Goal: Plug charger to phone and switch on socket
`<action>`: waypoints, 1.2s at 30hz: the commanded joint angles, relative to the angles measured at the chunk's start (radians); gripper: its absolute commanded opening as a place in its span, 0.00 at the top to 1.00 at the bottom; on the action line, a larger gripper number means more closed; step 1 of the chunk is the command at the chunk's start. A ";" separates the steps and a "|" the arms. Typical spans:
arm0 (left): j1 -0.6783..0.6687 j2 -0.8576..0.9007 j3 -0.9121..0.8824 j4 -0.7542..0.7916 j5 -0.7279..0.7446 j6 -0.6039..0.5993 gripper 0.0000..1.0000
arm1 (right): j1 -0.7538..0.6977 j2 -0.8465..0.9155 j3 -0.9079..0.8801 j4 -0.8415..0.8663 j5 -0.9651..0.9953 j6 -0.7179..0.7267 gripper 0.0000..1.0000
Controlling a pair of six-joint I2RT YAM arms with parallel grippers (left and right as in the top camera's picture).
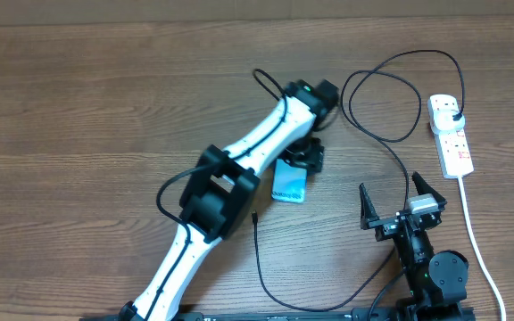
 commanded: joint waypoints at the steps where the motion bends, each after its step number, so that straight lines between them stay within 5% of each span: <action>1: 0.092 0.037 -0.005 0.014 -0.011 0.011 0.15 | -0.002 -0.009 -0.011 0.002 -0.001 -0.007 0.00; 17: 0.189 0.038 -0.005 0.018 -0.087 0.076 0.11 | -0.002 -0.009 -0.011 0.002 -0.001 -0.007 0.00; 21: 0.184 0.038 -0.005 0.015 -0.030 0.050 0.00 | -0.002 -0.009 -0.011 0.002 -0.001 -0.007 0.00; 36: 0.198 -0.051 0.135 -0.061 -0.014 0.020 0.00 | -0.002 -0.009 -0.011 0.002 -0.001 -0.007 0.00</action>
